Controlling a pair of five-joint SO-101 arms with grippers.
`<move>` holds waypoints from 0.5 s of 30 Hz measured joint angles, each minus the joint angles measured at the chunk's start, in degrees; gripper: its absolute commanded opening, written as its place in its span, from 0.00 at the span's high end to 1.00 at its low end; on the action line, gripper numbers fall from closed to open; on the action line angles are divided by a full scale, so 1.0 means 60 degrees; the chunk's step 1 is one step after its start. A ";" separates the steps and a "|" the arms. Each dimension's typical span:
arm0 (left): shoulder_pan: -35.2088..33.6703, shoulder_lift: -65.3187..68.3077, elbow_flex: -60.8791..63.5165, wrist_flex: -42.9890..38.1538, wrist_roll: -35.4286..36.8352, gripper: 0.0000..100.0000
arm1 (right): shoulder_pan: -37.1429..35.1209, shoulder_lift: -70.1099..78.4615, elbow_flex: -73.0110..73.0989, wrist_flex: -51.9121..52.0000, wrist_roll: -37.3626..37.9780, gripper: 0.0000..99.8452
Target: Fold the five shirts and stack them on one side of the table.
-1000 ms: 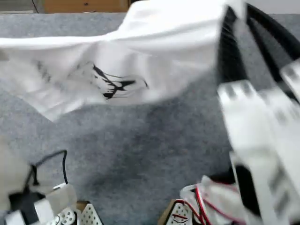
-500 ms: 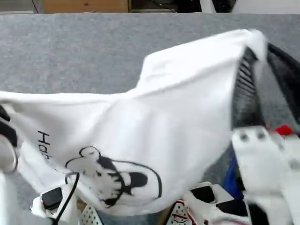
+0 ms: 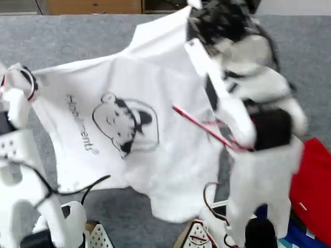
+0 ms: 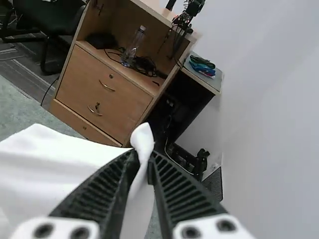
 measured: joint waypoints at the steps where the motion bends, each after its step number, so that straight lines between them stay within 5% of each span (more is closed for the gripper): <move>1: 0.0000 0.0366 0.0000 -0.0381 -0.0088 0.98 | 0.0000 0.0000 0.0777 -0.0791 0.0044 1.00; 9: 0.0000 0.4366 -0.2286 -0.1099 -0.0161 0.98 | 0.0484 0.1875 0.4073 -0.6388 0.0220 1.00; 15: 0.0044 0.6886 -0.5084 0.0132 -0.0147 0.98 | 0.0762 0.3209 0.4073 -0.7136 0.0220 1.00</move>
